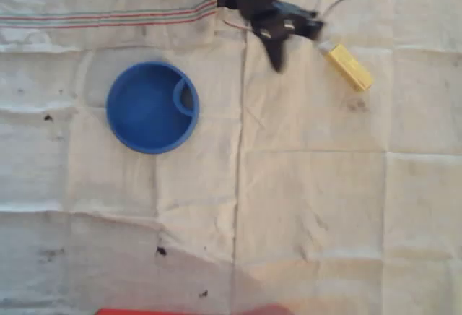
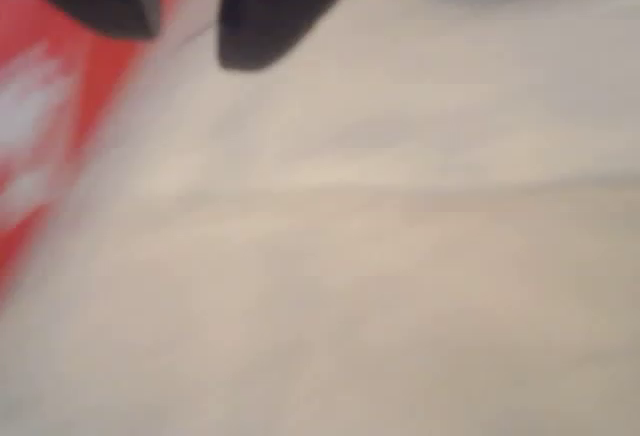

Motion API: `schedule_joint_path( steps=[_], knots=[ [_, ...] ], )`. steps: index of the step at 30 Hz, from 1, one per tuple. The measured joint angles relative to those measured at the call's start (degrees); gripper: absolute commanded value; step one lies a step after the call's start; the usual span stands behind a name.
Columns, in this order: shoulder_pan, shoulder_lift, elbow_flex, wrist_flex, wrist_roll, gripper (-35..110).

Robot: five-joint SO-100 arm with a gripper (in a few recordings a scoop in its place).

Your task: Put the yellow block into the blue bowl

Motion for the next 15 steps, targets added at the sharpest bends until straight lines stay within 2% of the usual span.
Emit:
schedule_joint_path(
  steps=[7, 15],
  knots=[
    [-9.6, -27.3, -25.0, 3.9, -18.1, 0],
    [-15.7, -39.0, -40.3, 18.9, -53.3, 0]
  ],
)
